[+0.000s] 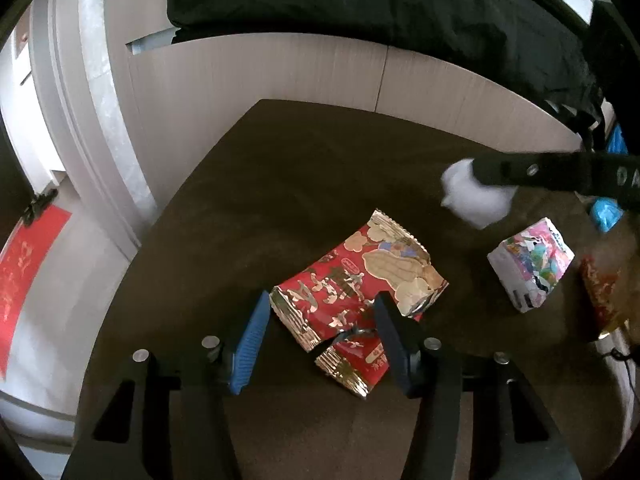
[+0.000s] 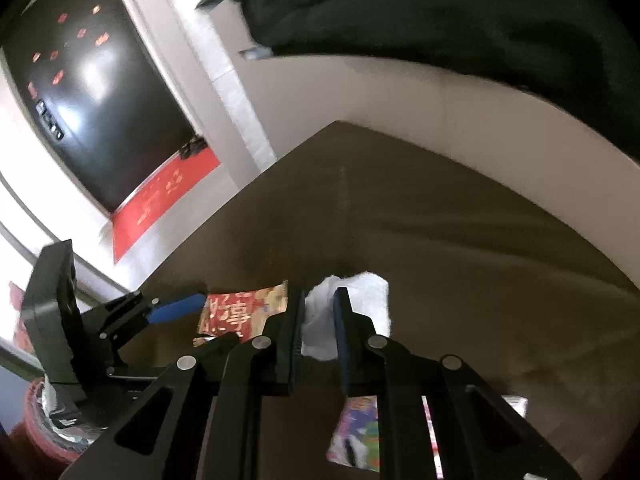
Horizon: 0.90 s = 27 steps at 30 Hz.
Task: Collect trash
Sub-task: 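Grasp the white tissue with the right tool while the left tool holds the snack bag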
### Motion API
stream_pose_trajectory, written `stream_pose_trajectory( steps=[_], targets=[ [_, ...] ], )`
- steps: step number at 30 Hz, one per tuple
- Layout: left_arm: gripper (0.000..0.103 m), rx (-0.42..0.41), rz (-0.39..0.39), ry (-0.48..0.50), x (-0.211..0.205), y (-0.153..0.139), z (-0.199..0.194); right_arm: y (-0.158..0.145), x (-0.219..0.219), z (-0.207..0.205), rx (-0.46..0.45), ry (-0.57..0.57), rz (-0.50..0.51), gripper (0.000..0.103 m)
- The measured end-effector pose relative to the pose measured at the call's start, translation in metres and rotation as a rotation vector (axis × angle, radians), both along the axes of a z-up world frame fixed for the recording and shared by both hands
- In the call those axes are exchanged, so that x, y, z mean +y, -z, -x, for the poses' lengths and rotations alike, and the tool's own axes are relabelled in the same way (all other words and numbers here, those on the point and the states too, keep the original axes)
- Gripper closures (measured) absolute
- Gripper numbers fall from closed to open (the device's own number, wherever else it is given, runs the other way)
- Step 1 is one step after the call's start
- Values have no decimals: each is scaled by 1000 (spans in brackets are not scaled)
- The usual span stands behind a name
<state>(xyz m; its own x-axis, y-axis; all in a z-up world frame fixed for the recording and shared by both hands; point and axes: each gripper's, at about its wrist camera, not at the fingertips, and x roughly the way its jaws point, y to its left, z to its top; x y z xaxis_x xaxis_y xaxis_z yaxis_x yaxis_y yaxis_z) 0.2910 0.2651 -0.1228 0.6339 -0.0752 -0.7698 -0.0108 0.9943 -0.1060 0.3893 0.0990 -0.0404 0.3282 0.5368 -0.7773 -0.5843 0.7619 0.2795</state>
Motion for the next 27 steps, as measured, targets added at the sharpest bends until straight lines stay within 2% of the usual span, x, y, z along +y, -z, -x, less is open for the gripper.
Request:
stream_pose_trajectory(
  steps=[4,9,10,12,13,14,16,17,21,24,27],
  targets=[
    [48,-5,76,44,-1,-1,4,-12,-23,0,-27,29,-17,90],
    [48,8,48,61,-21,-3,2,-25,-55,7,-75,71,-25,90],
    [48,14,68,59,-23,-5,1,-27,-63,11,-90,77,-24,90],
    [48,9,165,51,-19,-9,1,-31,-73,18,-120,87,-16,90],
    [48,-23,228,57,-16,-13,6,-32,-77,23,-130,90,-15,90],
    [48,-54,247,60,-16,-18,12,-34,-82,25,-135,92,-14,90],
    [43,-106,228,53,-20,-24,24,-37,-96,31,-151,103,-10,90],
    [38,-99,218,41,-22,-24,25,-37,-99,31,-157,107,-7,90],
    [37,-8,214,-68,-28,-7,17,-37,-129,36,-163,153,-24,90],
    [37,-20,174,-124,-38,-5,11,-37,-151,40,-151,193,-69,90],
    [37,-15,100,-174,-53,-5,2,-36,-164,43,-155,217,-82,90]
  ],
)
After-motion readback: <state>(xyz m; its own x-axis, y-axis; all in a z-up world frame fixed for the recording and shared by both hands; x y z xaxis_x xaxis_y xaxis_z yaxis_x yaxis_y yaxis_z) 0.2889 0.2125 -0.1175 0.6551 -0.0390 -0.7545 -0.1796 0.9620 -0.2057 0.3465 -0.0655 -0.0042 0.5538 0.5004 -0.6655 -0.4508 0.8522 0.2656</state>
